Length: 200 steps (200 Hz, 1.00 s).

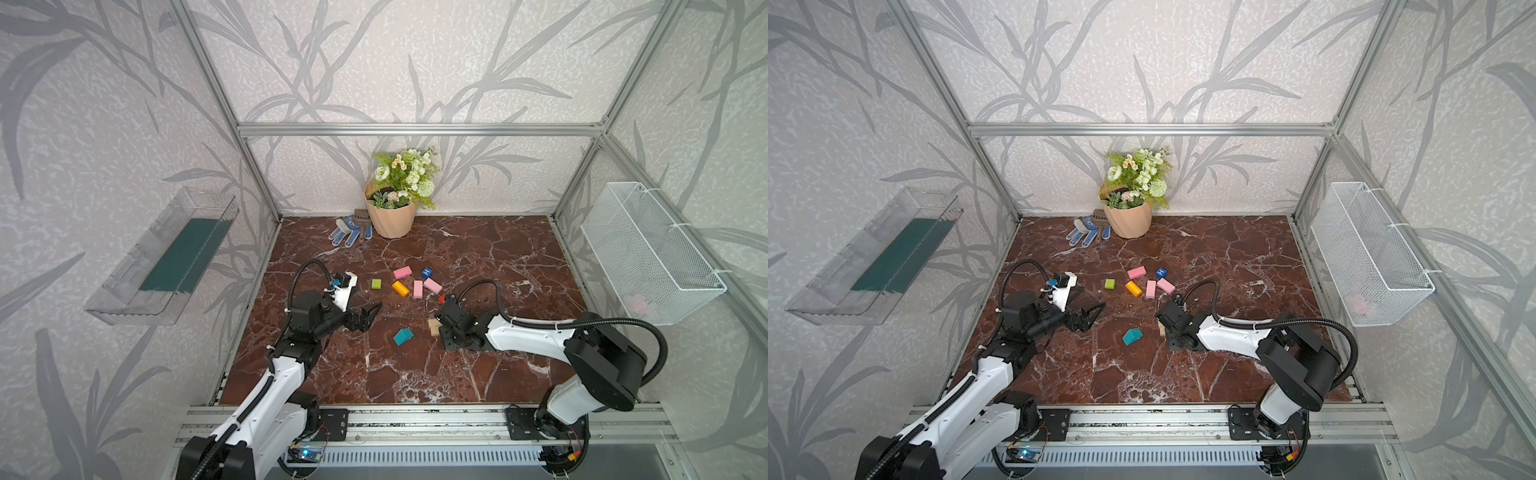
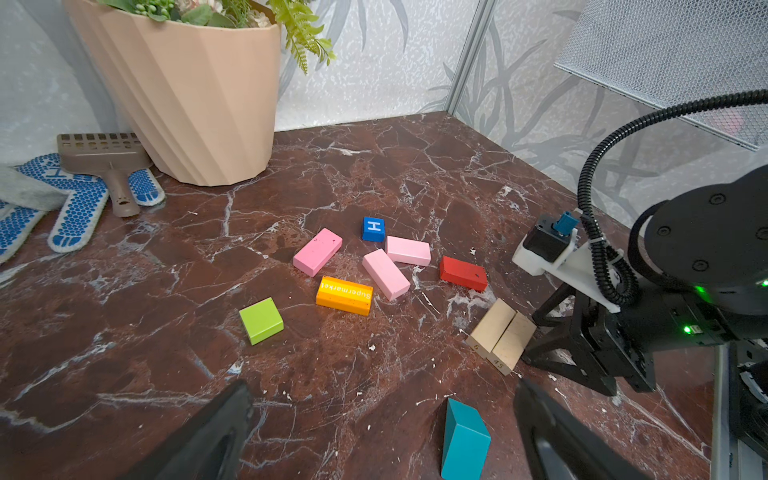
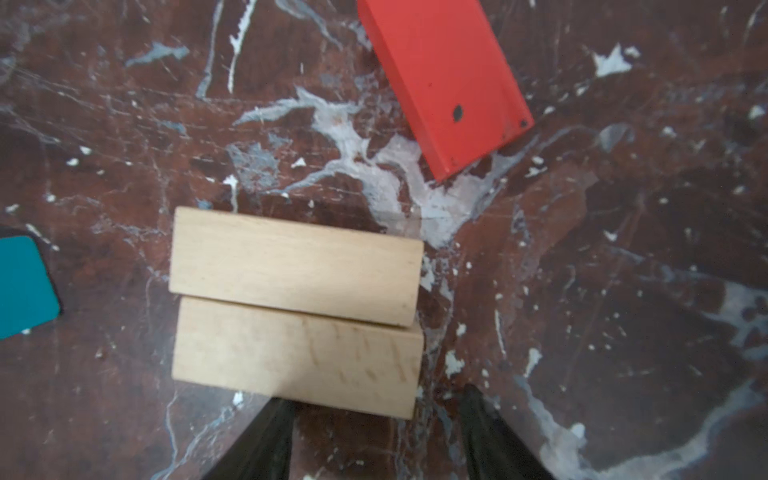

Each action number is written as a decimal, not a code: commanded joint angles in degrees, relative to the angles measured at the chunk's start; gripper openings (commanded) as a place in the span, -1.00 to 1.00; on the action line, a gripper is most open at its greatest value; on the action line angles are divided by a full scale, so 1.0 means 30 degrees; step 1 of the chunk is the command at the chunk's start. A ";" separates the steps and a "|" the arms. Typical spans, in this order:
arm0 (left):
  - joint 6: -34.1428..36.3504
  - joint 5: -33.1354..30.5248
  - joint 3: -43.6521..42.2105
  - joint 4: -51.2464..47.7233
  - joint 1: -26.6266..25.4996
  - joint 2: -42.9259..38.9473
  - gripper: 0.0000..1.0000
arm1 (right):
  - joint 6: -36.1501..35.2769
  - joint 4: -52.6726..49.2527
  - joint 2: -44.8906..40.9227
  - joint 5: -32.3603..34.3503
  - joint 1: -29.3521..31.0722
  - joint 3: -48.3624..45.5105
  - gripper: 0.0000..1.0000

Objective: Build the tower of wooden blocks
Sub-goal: 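Open the right gripper and draw it back from the bars, then move the right gripper farther from the robot toward the red bar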

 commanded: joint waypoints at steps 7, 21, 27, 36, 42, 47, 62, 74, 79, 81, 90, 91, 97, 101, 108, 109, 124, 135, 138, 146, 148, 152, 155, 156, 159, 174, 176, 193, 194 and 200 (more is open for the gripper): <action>0.0375 -0.0135 -0.0323 0.0456 -0.0116 -0.0211 0.98 | -0.0597 0.0136 0.0717 -0.0598 -0.0003 0.0059 0.23; 0.0417 -0.0067 -0.0321 0.0482 -0.0117 -0.0230 0.98 | -0.0703 0.0142 0.0830 -0.0597 -0.0004 0.0123 0.22; 0.0404 -0.0069 -0.0343 0.0485 -0.0116 -0.0219 0.99 | -0.0703 0.0039 0.0866 -0.0540 -0.0011 0.0212 0.20; 0.0402 -0.0092 -0.0346 0.0485 -0.0116 -0.0237 0.99 | -0.0674 -0.0071 0.0870 -0.0480 0.0004 0.0237 0.19; 0.0391 -0.0089 -0.0357 0.0485 -0.0124 -0.0237 0.99 | -0.0659 -0.0067 0.0845 -0.0450 0.0021 0.0208 0.19; 0.0375 -0.0093 -0.0335 0.0485 -0.0117 -0.0224 0.99 | -0.0674 -0.0012 0.0816 -0.0450 0.0022 0.0159 0.19; 0.0376 -0.0090 -0.0353 0.0485 -0.0116 -0.0208 0.99 | -0.0783 0.0122 0.0751 -0.0464 0.0011 0.0108 0.19; 0.0402 -0.0040 -0.0340 0.0485 -0.0116 -0.0222 0.98 | -0.0878 0.0203 0.0779 -0.0479 0.0025 0.0130 0.17; 0.0404 -0.0052 -0.0344 0.0487 -0.0123 -0.0237 0.99 | -0.0907 0.0214 0.0805 -0.0479 0.0033 0.0136 0.16; 0.0404 -0.0061 -0.0351 0.0486 -0.0118 -0.0252 0.99 | -0.0908 0.0205 0.0808 -0.0479 0.0042 0.0170 0.16; 0.0404 -0.0076 -0.0337 0.0485 -0.0122 -0.0237 0.99 | -0.0966 0.0242 0.0852 -0.0479 0.0077 0.0226 0.13; 0.0404 -0.0084 -0.0350 0.0485 -0.0119 -0.0237 0.99 | -0.0967 0.0246 0.0845 -0.0464 0.0081 0.0238 0.12; 0.0404 -0.0093 -0.0337 0.0492 -0.0134 -0.0237 0.98 | -0.0967 0.0221 0.0867 -0.0401 0.0097 0.0290 0.09; 0.0382 -0.0091 -0.0355 0.0486 -0.0117 -0.0237 0.98 | -0.0967 0.0196 0.0895 -0.0366 0.0135 0.0306 0.08; 0.0382 -0.0092 -0.0335 0.0485 -0.0116 -0.0237 0.98 | -0.0938 0.0159 0.0940 -0.0362 0.0139 0.0369 0.05; 0.0393 -0.0078 -0.0350 0.0485 -0.0116 -0.0237 0.99 | -0.0938 0.0146 0.0947 -0.0362 0.0141 0.0368 0.05; 0.0375 -0.0097 -0.0338 0.0485 -0.0131 -0.0238 0.98 | -0.0886 0.0029 0.1057 -0.0307 0.0169 0.0498 0.02; 0.0375 -0.0120 -0.0358 0.0486 -0.0117 -0.0253 0.99 | -0.0864 -0.0068 0.1135 -0.0217 0.0171 0.0588 0.00; 0.0375 -0.0114 -0.0359 0.0485 -0.0131 -0.0254 0.98 | -0.0852 -0.0097 0.1157 -0.0190 0.0172 0.0600 0.00; 0.0375 -0.0106 -0.0347 0.0485 -0.0116 -0.0240 0.98 | -0.0850 -0.0159 0.1217 -0.0158 0.0168 0.0661 -0.01; 0.0389 -0.0111 -0.0338 0.0485 -0.0116 -0.0238 0.99 | -0.0850 -0.0137 0.1240 -0.0157 0.0164 0.0660 -0.01; 0.0376 -0.0120 -0.0347 0.0485 -0.0123 -0.0243 0.99 | -0.0850 -0.0132 0.1270 -0.0157 0.0150 0.0695 -0.02; 0.0375 -0.0107 -0.0362 0.0485 -0.0139 -0.0238 0.99 | -0.0850 -0.0149 0.1277 -0.0179 0.0170 0.0690 -0.02; 0.0375 -0.0115 -0.0363 0.0485 -0.0128 -0.0237 0.99 | -0.0850 -0.0139 0.1277 -0.0182 0.0156 0.0705 -0.02; 0.0375 -0.0117 -0.0349 0.0500 -0.0118 -0.0244 0.99 | -0.0850 -0.0142 0.1292 -0.0186 0.0170 0.0717 -0.02; 0.0375 -0.0094 -0.0339 0.0500 -0.0116 -0.0260 0.99 | -0.0850 -0.0111 0.1356 -0.0299 0.0199 0.0823 -0.03; 0.0375 -0.0115 -0.0351 0.0511 -0.0116 -0.0243 0.98 | -0.0850 -0.0103 0.1363 -0.0302 0.0194 0.0826 -0.03; 0.0375 -0.0135 -0.0359 0.0489 -0.0117 -0.0276 0.99 | -0.0821 -0.0104 0.1354 -0.0281 0.0243 0.0867 -0.04; 0.0375 -0.0143 -0.0347 0.0502 -0.0116 -0.0286 0.98 | -0.0821 -0.0117 0.1360 -0.0278 0.0252 0.0866 -0.04; 0.0375 -0.0130 -0.0361 0.0490 -0.0124 -0.0266 0.99 | -0.0821 -0.0130 0.1365 -0.0274 0.0288 0.0908 -0.04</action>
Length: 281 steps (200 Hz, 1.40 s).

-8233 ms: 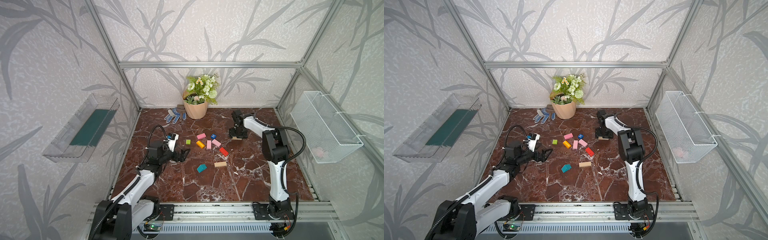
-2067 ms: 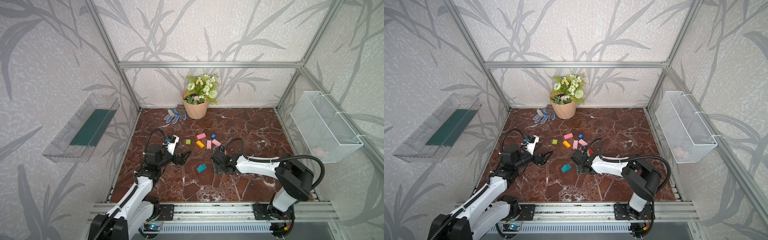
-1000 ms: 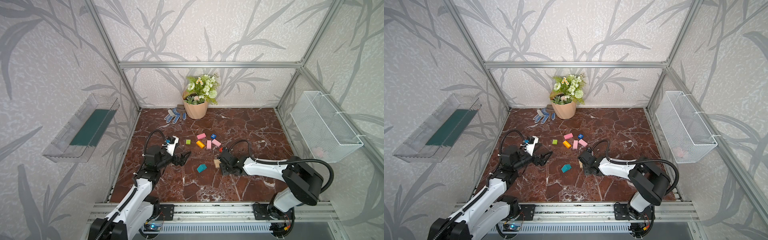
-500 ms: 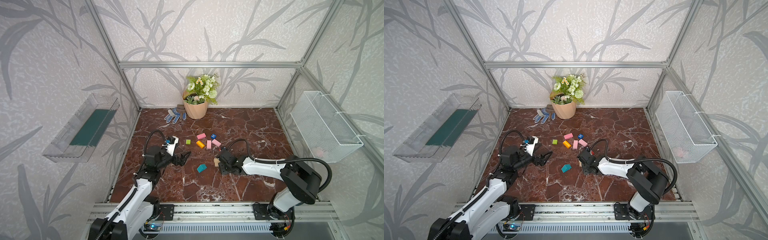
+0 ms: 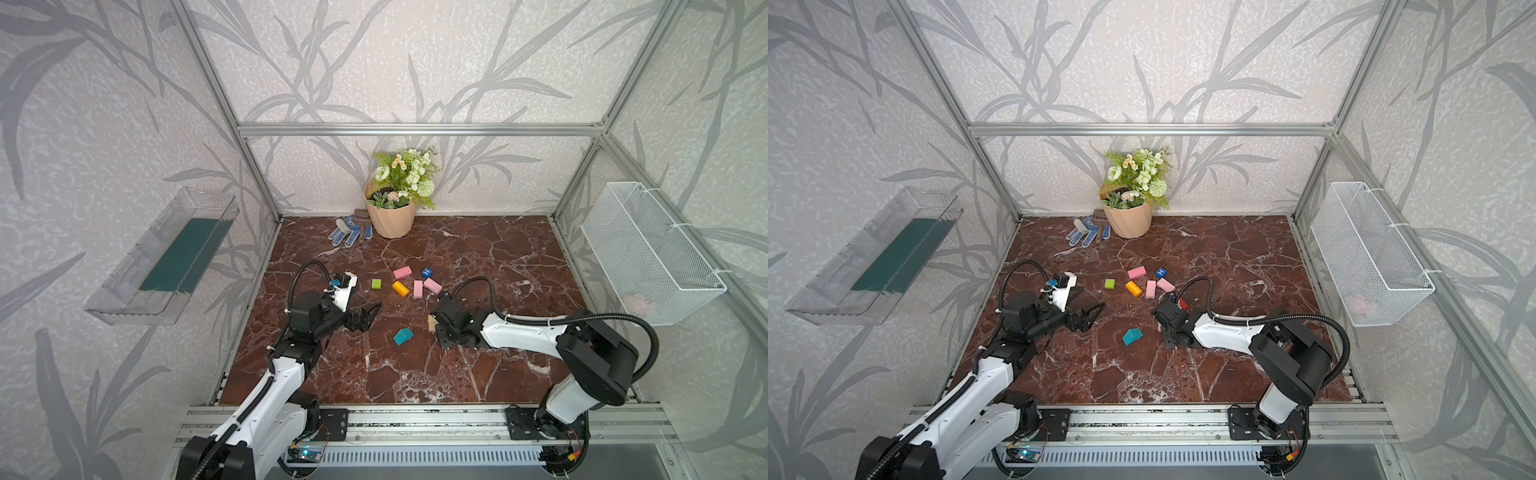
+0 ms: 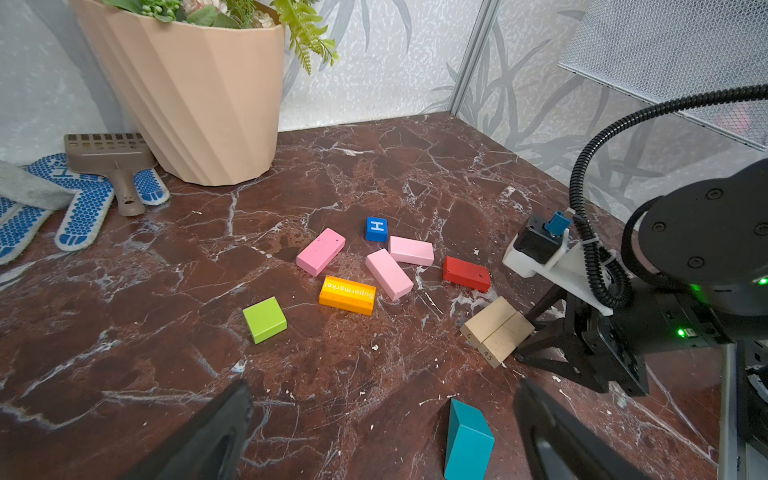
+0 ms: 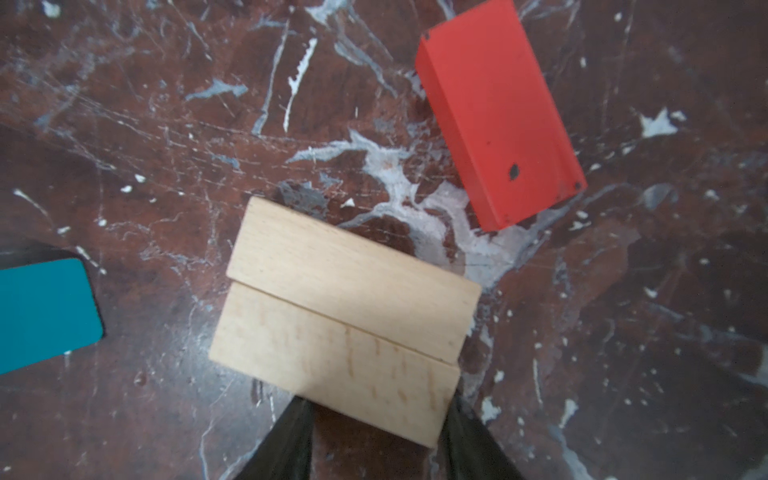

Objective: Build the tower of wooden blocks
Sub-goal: 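Move the right gripper farther from the robot toward the red bar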

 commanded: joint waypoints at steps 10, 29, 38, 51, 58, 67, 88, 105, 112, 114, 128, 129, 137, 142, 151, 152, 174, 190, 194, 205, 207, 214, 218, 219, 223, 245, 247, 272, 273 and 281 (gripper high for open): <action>0.0375 -0.0006 -0.0217 0.0367 -0.0120 -0.0252 0.99 | 0.0025 -0.0811 0.0497 -0.0136 0.0169 0.0138 -0.04; 0.0375 0.0007 -0.0239 0.0375 -0.0103 -0.0254 0.98 | 0.0025 -0.0878 0.0555 -0.0080 0.0180 0.0200 -0.04; 0.0375 -0.0008 -0.0237 0.0356 -0.0109 -0.0253 0.99 | 0.0053 -0.0882 0.0559 -0.0077 0.0179 0.0211 -0.04; 0.0375 0.0007 -0.0224 0.0369 -0.0102 -0.0253 0.98 | 0.0083 -0.0924 0.0591 -0.0026 0.0173 0.0210 -0.04; 0.0375 -0.0008 -0.0242 0.0383 -0.0102 -0.0252 0.99 | 0.0109 -0.1005 0.0608 0.0032 0.0162 0.0242 -0.04; 0.0375 -0.0014 -0.0241 0.0358 -0.0106 -0.0260 0.99 | 0.0113 -0.1062 0.0642 0.0091 0.0179 0.0260 -0.04; 0.0382 -0.0013 -0.0261 0.0376 -0.0109 -0.0258 0.99 | 0.0098 -0.1227 0.0537 0.0238 0.0162 0.0286 0.05; 0.0375 -0.0013 -0.0258 0.0387 -0.0118 -0.0289 0.98 | 0.0003 -0.1279 0.0230 0.0194 0.0184 0.0176 0.24; 0.0375 0.0005 -0.0254 0.0378 -0.0102 -0.0274 0.99 | -0.0059 -0.1242 0.0004 0.0165 0.0207 0.0116 0.30; 0.0375 0.0008 -0.0265 0.0382 -0.0102 -0.0257 0.99 | -0.0077 -0.1257 -0.0072 0.0159 0.0224 0.0095 0.33; 0.0375 -0.0003 -0.0264 0.0383 -0.0104 -0.0294 0.99 | -0.0173 -0.1205 -0.0724 0.0158 0.0308 -0.0081 0.44; 0.0375 0.0003 -0.0252 0.0383 -0.0103 -0.0288 0.99 | -0.0173 -0.1205 -0.0724 0.0158 0.0308 -0.0081 0.44; 0.0375 -0.0005 -0.0250 0.0383 -0.0105 -0.0281 0.98 | -0.0180 -0.1183 -0.1219 0.0130 0.0347 -0.0206 0.52; 0.0375 -0.0004 -0.0254 0.0383 -0.0103 -0.0281 0.98 | -0.0208 -0.1200 -0.1502 0.0100 0.0334 -0.0263 0.55; 0.0375 -0.0010 -0.0263 0.0383 -0.0102 -0.0282 0.99 | -0.0210 -0.1275 -0.1993 0.0070 0.0340 -0.0285 0.61; 0.0375 -0.0015 -0.0266 0.0383 -0.0102 -0.0282 0.98 | -0.0210 -0.1302 -0.2109 0.0070 0.0352 -0.0298 0.62; 0.0375 0.0008 -0.0292 0.0383 -0.0109 -0.0313 0.98 | -0.0166 -0.1688 -0.3727 0.0345 0.0358 -0.0271 0.76; 0.0375 -0.0021 -0.0275 0.0383 -0.0120 -0.0310 0.99 | -0.0368 -0.1756 -0.5102 0.0366 0.0355 -0.0269 0.86; 0.0375 0.0000 -0.0288 0.0383 -0.0112 -0.0310 0.98 | -0.0426 -0.1668 -0.5466 0.0341 0.0338 -0.0315 0.88; 0.0404 0.0031 -0.0274 0.0383 -0.0131 -0.0310 0.99 | -0.0502 -0.1350 -0.6539 0.0563 0.0341 -0.0527 0.94; 0.0404 0.0029 -0.0270 0.0383 -0.0131 -0.0310 0.98 | -0.0481 -0.1291 -0.6717 0.0647 0.0353 -0.0578 0.95; 0.0404 0.0042 -0.0270 0.0383 -0.0134 -0.0340 0.98 | -0.0284 -0.1110 -0.7356 0.1329 0.0341 -0.0793 1.00; 0.0404 0.0040 -0.0271 0.0383 -0.0131 -0.0358 0.98 | -0.0060 -0.1009 -0.7685 0.1908 0.0353 -0.0948 0.99; 0.0404 0.0039 -0.0285 0.0383 -0.0131 -0.0363 0.98 | 0.0026 -0.0989 -0.7753 0.2044 0.0340 -0.0977 0.98; 0.0404 0.0038 -0.0301 0.0383 -0.0131 -0.0389 0.98 | 0.0246 -0.0767 -0.8076 0.2725 0.0317 -0.1205 0.99; 0.0349 -0.0162 -0.0317 0.0383 -0.0131 -0.0383 0.99 | -0.0537 0.1282 -0.9136 0.3396 -0.0328 -0.2366 0.99; 0.0346 -0.0180 -0.0303 0.0383 -0.0131 -0.0394 0.99 | -0.0738 0.1425 -0.9154 0.3333 -0.0357 -0.2400 0.99; 0.0389 -0.0046 -0.0288 0.0383 -0.0131 -0.0340 0.99 | -0.1355 0.0286 -0.8702 0.2514 -0.1369 -0.1486 0.99; 0.0397 -0.0048 -0.0293 0.0383 -0.0146 -0.0340 0.99 | -0.1353 0.0244 -0.8672 0.2361 -0.1473 -0.1451 0.99; 0.0389 -0.0009 -0.0285 0.0383 -0.0131 -0.0340 0.99 | -0.1623 0.0398 -0.8436 0.0997 -0.2228 -0.1397 0.99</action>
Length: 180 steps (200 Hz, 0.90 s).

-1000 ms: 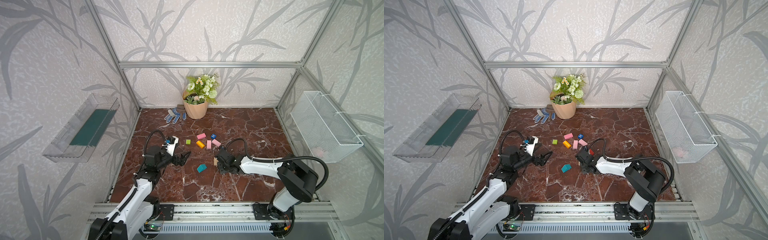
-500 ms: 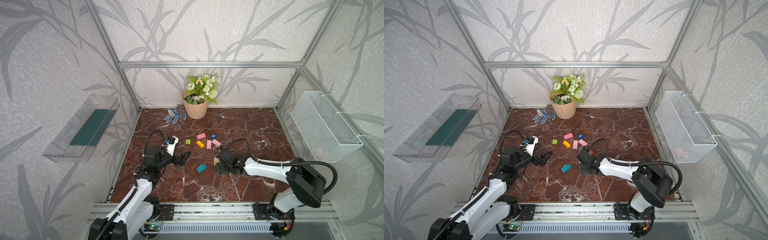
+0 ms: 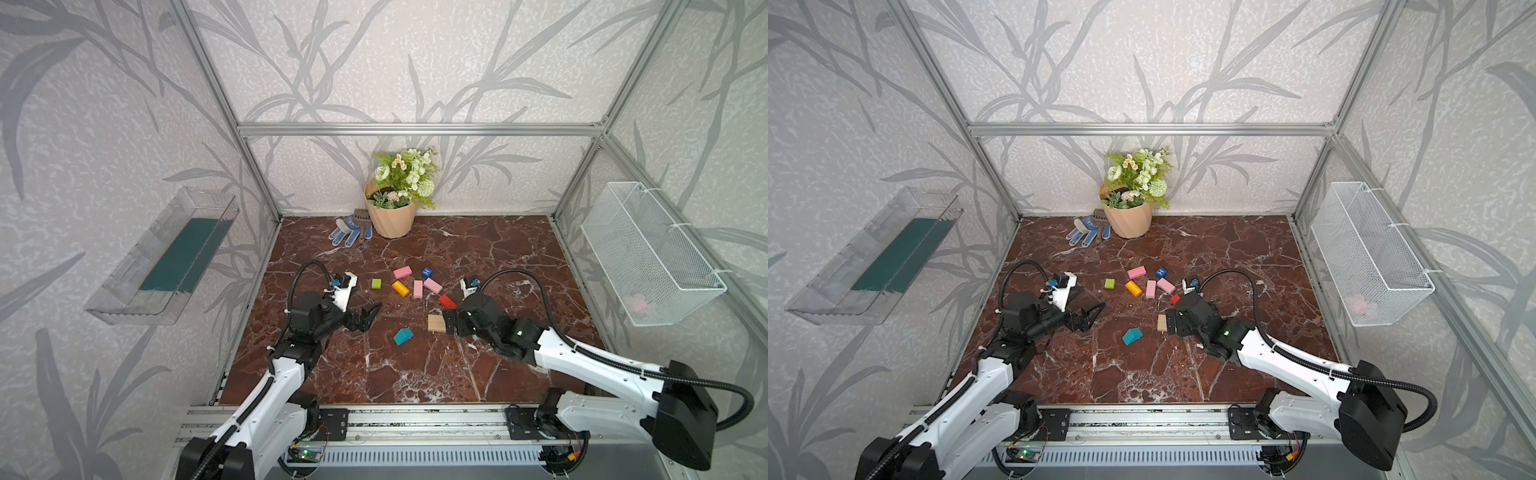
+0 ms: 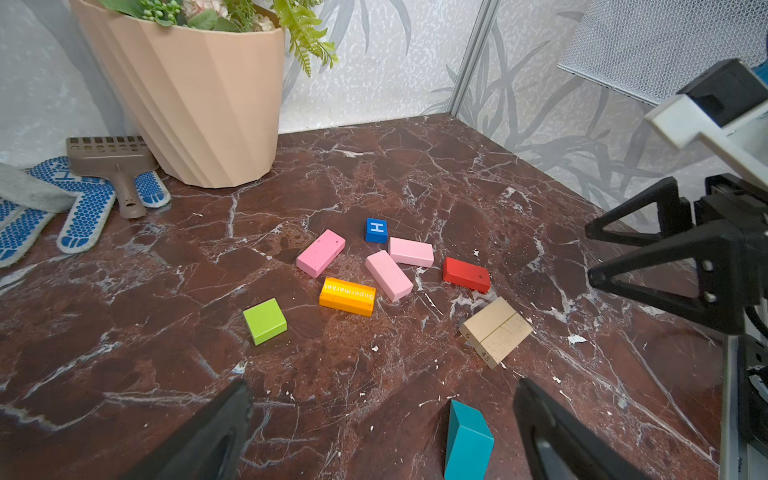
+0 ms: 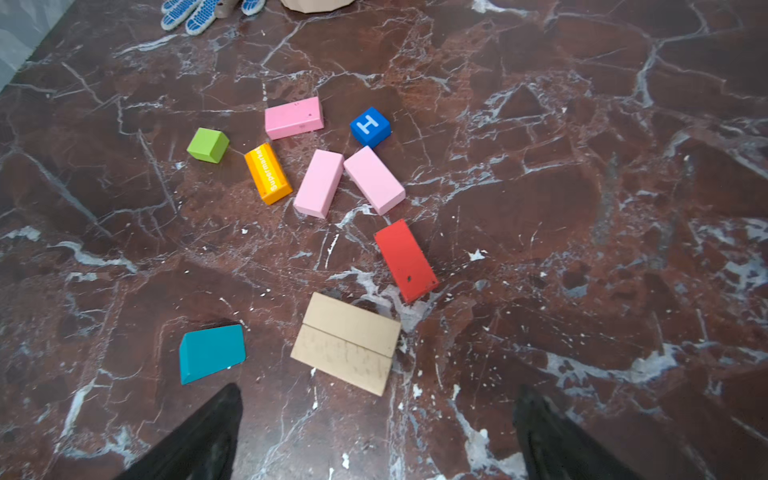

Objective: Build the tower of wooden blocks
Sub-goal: 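Move the right gripper farther from the robot toward the red bar, then lower the right gripper and grasp the red bar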

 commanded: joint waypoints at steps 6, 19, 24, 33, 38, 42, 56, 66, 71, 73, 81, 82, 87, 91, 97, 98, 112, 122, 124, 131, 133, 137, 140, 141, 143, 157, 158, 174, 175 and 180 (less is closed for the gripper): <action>0.0397 0.0166 -0.0255 0.0390 -0.0058 -0.0196 0.98 | -0.1117 0.0264 0.0567 -0.2186 -0.1828 0.0543 0.99; 0.0404 0.0287 -0.0248 0.0439 -0.0083 -0.0158 0.98 | -0.1695 0.0547 0.0928 -0.3190 -0.2638 0.0582 0.99; 0.0382 0.0218 -0.0259 0.0453 -0.0087 -0.0151 0.98 | -0.1890 0.0349 0.1101 -0.3131 -0.2832 0.0725 1.00; 0.0318 0.0021 -0.0240 0.0457 -0.0087 -0.0103 0.98 | -0.2293 -0.0167 0.1489 -0.2696 -0.3091 0.1104 0.98; 0.0288 -0.0039 -0.0230 0.0479 -0.0087 -0.0086 0.98 | -0.2574 -0.0373 0.1735 -0.2502 -0.3176 0.1339 0.97; 0.0287 -0.0066 -0.0212 0.0504 -0.0087 -0.0087 0.98 | -0.2810 -0.0537 0.1976 -0.2401 -0.3261 0.1533 0.95; 0.0316 0.0076 -0.0240 0.0479 -0.0087 -0.0069 0.99 | -0.3562 -0.0907 0.2886 -0.2421 -0.3447 0.2230 0.88; 0.0371 0.0153 -0.0253 0.0457 -0.0087 -0.0125 0.99 | -0.3938 -0.1052 0.3692 -0.2745 -0.3559 0.2786 0.80; 0.0374 0.0149 -0.0261 0.0457 -0.0087 -0.0179 0.99 | -0.4124 -0.1125 0.4150 -0.2973 -0.3594 0.3097 0.77; 0.0375 0.0144 -0.0282 0.0457 -0.0087 -0.0192 0.99 | -0.4183 -0.1177 0.4333 -0.3077 -0.3618 0.3224 0.74; 0.0346 0.0078 -0.0300 0.0477 -0.0095 -0.0274 0.99 | -0.4298 -0.1424 0.5080 -0.3403 -0.3668 0.3772 0.66; 0.0346 0.0062 -0.0314 0.0481 -0.0091 -0.0274 0.99 | -0.4299 -0.1456 0.5172 -0.3448 -0.3676 0.3846 0.66; 0.0302 -0.0073 -0.0325 0.0508 -0.0087 -0.0311 0.99 | -0.4315 -0.1685 0.5626 -0.3778 -0.3749 0.4213 0.64; 0.0288 -0.0149 -0.0361 0.0487 -0.0102 -0.0330 0.99 | -0.4355 -0.1906 0.6009 -0.4118 -0.3820 0.4549 0.64; 0.0232 -0.0298 -0.0371 0.0501 -0.0095 -0.0379 0.98 | -0.4493 -0.2274 0.6638 -0.4588 -0.3952 0.5082 0.61; 0.0230 -0.0317 -0.0394 0.0508 -0.0091 -0.0385 0.98 | -0.4499 -0.2320 0.6742 -0.4655 -0.3964 0.5160 0.60; 0.0235 -0.0332 -0.0391 0.0544 -0.0087 -0.0400 0.98 | -0.4730 -0.2695 0.8114 -0.5093 -0.4092 0.6104 0.48; 0.0254 -0.0203 -0.0408 0.0544 -0.0109 -0.0407 0.98 | -0.4920 -0.2928 0.9127 -0.5162 -0.4124 0.6710 0.39; 0.0256 -0.0214 -0.0407 0.0544 -0.0093 -0.0417 0.98 | -0.4954 -0.2997 0.9269 -0.5162 -0.4131 0.6845 0.38; 0.0272 -0.0133 -0.0393 0.0544 -0.0116 -0.0400 0.98 | -0.5072 -0.3271 0.9909 -0.5149 -0.4153 0.7298 0.32; 0.0283 -0.0117 -0.0396 0.0544 -0.0117 -0.0401 0.98 | -0.5087 -0.3361 1.0087 -0.5137 -0.4153 0.7409 0.30; 0.0286 -0.0135 -0.0440 0.0559 -0.0117 -0.0420 0.99 | -0.5119 -0.3501 1.0179 -0.5084 -0.4153 0.7616 0.27; 0.0287 -0.0135 -0.0419 0.0546 -0.0117 -0.0435 0.98 | -0.5121 -0.3599 1.0697 -0.5061 -0.4153 0.7744 0.26; 0.0287 -0.0133 -0.0417 0.0545 -0.0117 -0.0428 0.98 | -0.5121 -0.3627 1.0807 -0.5038 -0.4168 0.7795 0.26; 0.0287 -0.0153 -0.0416 0.0545 -0.0117 -0.0445 0.98 | -0.5121 -0.3685 1.0941 -0.5021 -0.4164 0.7870 0.25; 0.0230 -0.0348 -0.0449 0.0545 -0.0119 -0.0465 0.99 | -0.5174 -0.4049 1.1549 -0.4957 -0.4237 0.8266 0.23; 0.0229 -0.0371 -0.0447 0.0545 -0.0118 -0.0458 0.98 | -0.5177 -0.4042 1.1585 -0.4972 -0.4254 0.8276 0.24; 0.0170 -0.0522 -0.0414 0.0544 -0.0117 -0.0384 0.98 | -0.5230 -0.3938 1.1919 -0.5001 -0.4412 0.8332 0.24; 0.0170 -0.0517 -0.0400 0.0544 -0.0117 -0.0373 0.99 | -0.5234 -0.3928 1.1931 -0.4994 -0.4429 0.8338 0.24; 0.0191 -0.0448 -0.0371 0.0544 -0.0124 -0.0327 0.99 | -0.5253 -0.3865 1.2018 -0.4987 -0.4495 0.8344 0.23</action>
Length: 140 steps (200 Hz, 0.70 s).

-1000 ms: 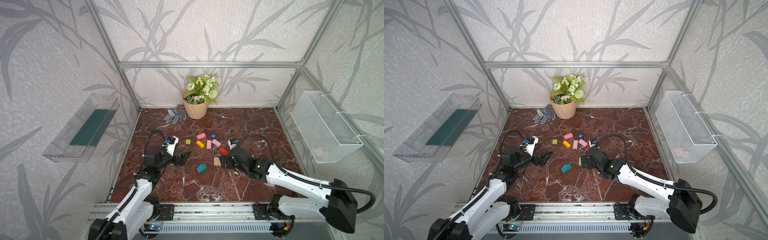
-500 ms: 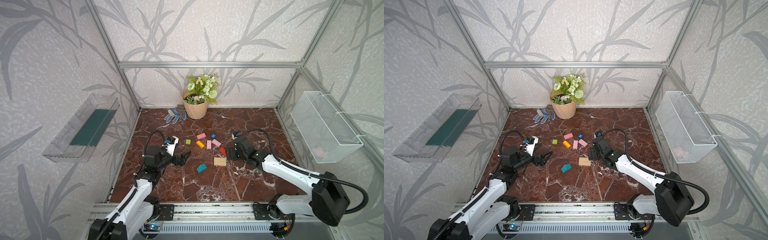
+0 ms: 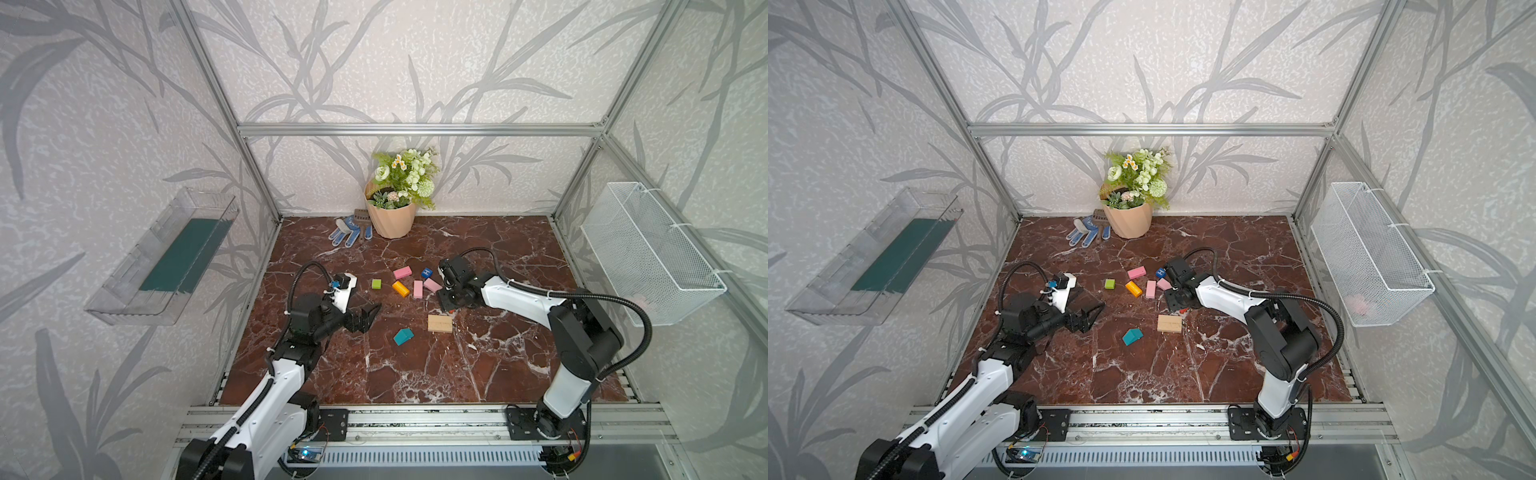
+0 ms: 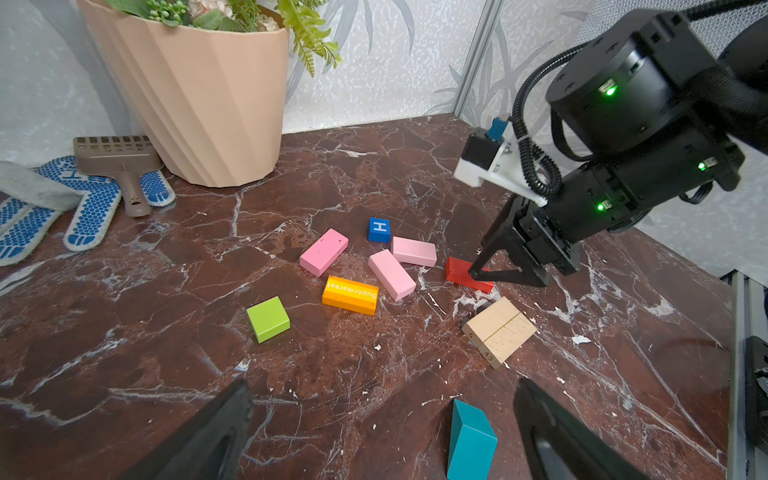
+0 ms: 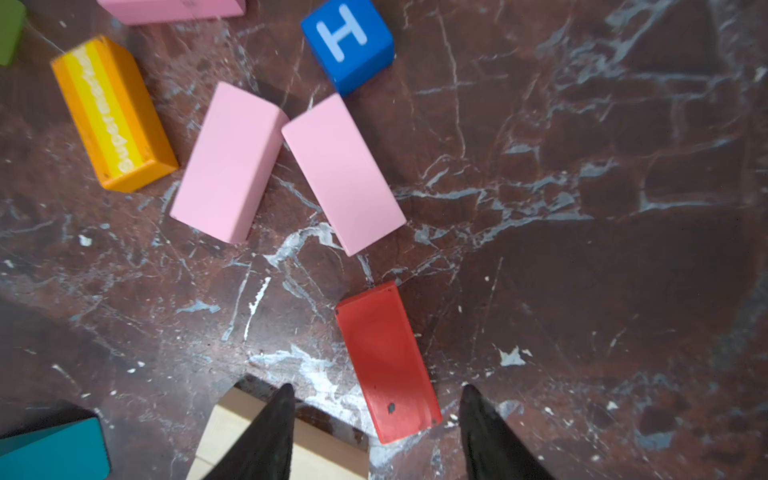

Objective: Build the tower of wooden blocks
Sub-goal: 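Lower the right gripper and grasp the red bar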

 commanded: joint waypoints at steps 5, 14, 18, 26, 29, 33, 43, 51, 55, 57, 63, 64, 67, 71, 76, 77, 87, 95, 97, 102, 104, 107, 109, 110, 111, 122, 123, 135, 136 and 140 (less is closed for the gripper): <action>0.0213 -0.0075 -0.0129 0.0407 -0.0095 -0.0136 0.99 | -0.0396 -0.0913 0.0418 -0.0156 -0.0409 0.0424 0.23; 0.0270 0.0066 -0.0096 0.0377 -0.0109 -0.0090 0.99 | -0.0440 -0.0861 0.0610 -0.0113 -0.0506 0.0454 0.23; 0.0272 0.0129 -0.0120 0.0377 -0.0096 -0.0073 0.98 | -0.0458 -0.0851 0.0688 -0.0112 -0.0561 0.0495 0.23; 0.0301 0.0145 -0.0102 0.0377 -0.0096 -0.0074 0.98 | -0.0487 -0.0971 0.0865 -0.0090 -0.0607 0.0618 0.24; 0.0301 0.0158 -0.0099 0.0377 -0.0095 -0.0071 0.98 | -0.0488 -0.1012 0.0916 -0.0062 -0.0608 0.0669 0.23; 0.0301 0.0125 -0.0110 0.0362 -0.0095 -0.0070 0.98 | -0.0467 -0.1130 0.1002 -0.0028 -0.0634 0.0739 0.23; 0.0247 -0.0017 -0.0098 0.0377 -0.0095 -0.0101 0.98 | -0.0456 -0.1368 0.1194 -0.0023 -0.0630 0.0964 0.23; 0.0214 -0.0186 -0.0135 0.0377 -0.0095 -0.0120 0.98 | -0.0455 -0.1486 0.1323 -0.0119 -0.0637 0.1078 0.24; 0.0186 -0.0235 -0.0123 0.0377 -0.0095 -0.0125 0.98 | -0.0459 -0.1495 0.1384 -0.0166 -0.0632 0.1138 0.23; 0.0185 -0.0255 -0.0116 0.0377 -0.0095 -0.0106 0.99 | -0.0459 -0.1502 0.1420 -0.0184 -0.0629 0.1167 0.23; 0.0173 -0.0294 -0.0123 0.0377 -0.0095 -0.0114 0.99 | -0.0459 -0.1495 0.1528 -0.0200 -0.0637 0.1208 0.23; 0.0181 -0.0283 -0.0123 0.0377 -0.0095 -0.0107 0.99 | -0.0474 -0.1510 0.1548 -0.0200 -0.0637 0.1227 0.23; 0.0184 -0.0251 -0.0113 0.0377 -0.0095 -0.0100 0.99 | -0.0487 -0.1497 0.1624 -0.0200 -0.0630 0.1265 0.23; 0.0186 -0.0221 -0.0096 0.0377 -0.0095 -0.0088 0.99 | -0.0488 -0.1495 0.1727 -0.0200 -0.0626 0.1314 0.22; 0.0212 -0.0157 -0.0105 0.0377 -0.0095 -0.0072 0.98 | -0.0474 -0.1518 0.1815 -0.0174 -0.0637 0.1380 0.20; 0.0212 -0.0156 -0.0114 0.0377 -0.0095 -0.0071 0.98 | -0.0481 -0.1521 0.1867 -0.0172 -0.0637 0.1401 0.19; 0.0246 -0.0025 -0.0113 0.0377 -0.0095 -0.0104 0.98 | -0.0486 -0.1594 0.2107 -0.0185 -0.0620 0.1569 0.15; 0.0272 0.0021 -0.0131 0.0379 -0.0095 -0.0118 0.98 | -0.0445 -0.1754 0.2316 -0.0221 -0.0635 0.1737 0.10; 0.0257 0.0021 -0.0140 0.0377 -0.0095 -0.0126 0.99 | -0.0434 -0.1809 0.2385 -0.0227 -0.0637 0.1786 0.09; 0.0244 -0.0031 -0.0138 0.0377 -0.0095 -0.0162 0.98 | -0.0406 -0.1935 0.2479 -0.0280 -0.0630 0.1894 0.05; 0.0243 -0.0057 -0.0142 0.0377 -0.0095 -0.0166 0.98 | -0.0402 -0.1986 0.2492 -0.0308 -0.0621 0.1935 0.04; 0.0221 -0.0120 -0.0152 0.0377 -0.0095 -0.0159 0.98 | -0.0386 -0.2044 0.2537 -0.0353 -0.0635 0.1969 0.03; 0.0215 -0.0146 -0.0168 0.0377 -0.0095 -0.0173 0.99 | -0.0375 -0.2072 0.2572 -0.0370 -0.0637 0.1983 0.02; 0.0214 -0.0165 -0.0175 0.0377 -0.0095 -0.0165 0.99 | -0.0373 -0.2076 0.2583 -0.0387 -0.0637 0.1995 0.01; 0.0214 -0.0189 -0.0179 0.0377 -0.0095 -0.0176 0.99 | -0.0358 -0.2079 0.2573 -0.0396 -0.0623 0.2001 0.01; 0.0155 -0.0357 -0.0153 0.0381 -0.0095 -0.0161 0.99 | -0.0299 -0.2037 0.2646 -0.0446 -0.0630 0.1989 -0.01; 0.0155 -0.0387 -0.0153 0.0394 -0.0095 -0.0145 0.99 | -0.0291 -0.2030 0.2649 -0.0440 -0.0634 0.1998 -0.02; 0.0153 -0.0363 -0.0100 0.0412 -0.0095 -0.0116 0.99 | -0.0283 -0.1973 0.2692 -0.0405 -0.0615 0.2025 -0.10; 0.0154 -0.0346 -0.0097 0.0409 -0.0095 -0.0093 0.99 | -0.0269 -0.1983 0.2701 -0.0405 -0.0626 0.2016 -0.11; 0.0169 -0.0285 -0.0122 0.0406 -0.0095 -0.0079 0.98 | -0.0255 -0.1939 0.2738 -0.0405 -0.0635 0.2030 -0.15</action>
